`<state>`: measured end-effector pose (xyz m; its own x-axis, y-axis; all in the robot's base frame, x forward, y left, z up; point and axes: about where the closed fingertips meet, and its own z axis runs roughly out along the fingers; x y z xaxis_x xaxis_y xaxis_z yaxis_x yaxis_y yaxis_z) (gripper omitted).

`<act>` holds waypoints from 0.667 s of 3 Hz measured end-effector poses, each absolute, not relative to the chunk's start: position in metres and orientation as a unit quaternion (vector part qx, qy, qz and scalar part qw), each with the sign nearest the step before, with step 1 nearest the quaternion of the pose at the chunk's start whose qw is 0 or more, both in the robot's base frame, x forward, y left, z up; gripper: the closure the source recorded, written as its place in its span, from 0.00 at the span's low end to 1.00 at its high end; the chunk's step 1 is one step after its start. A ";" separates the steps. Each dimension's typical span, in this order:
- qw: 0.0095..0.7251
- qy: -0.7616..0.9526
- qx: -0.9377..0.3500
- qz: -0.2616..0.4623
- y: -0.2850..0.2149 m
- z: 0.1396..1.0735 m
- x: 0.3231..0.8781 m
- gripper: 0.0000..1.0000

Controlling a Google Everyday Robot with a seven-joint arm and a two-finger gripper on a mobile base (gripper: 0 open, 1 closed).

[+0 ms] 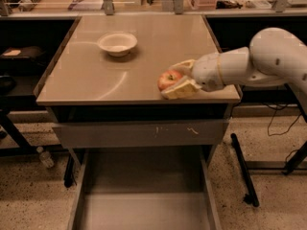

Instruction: Place apple into middle drawer

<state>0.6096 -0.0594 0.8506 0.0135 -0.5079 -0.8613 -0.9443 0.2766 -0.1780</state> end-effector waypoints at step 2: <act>0.459 0.654 -0.578 0.163 -0.102 0.829 0.493 1.00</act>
Offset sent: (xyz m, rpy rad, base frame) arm -0.1854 -0.0763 -0.0547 -0.2064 -0.1669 -0.0870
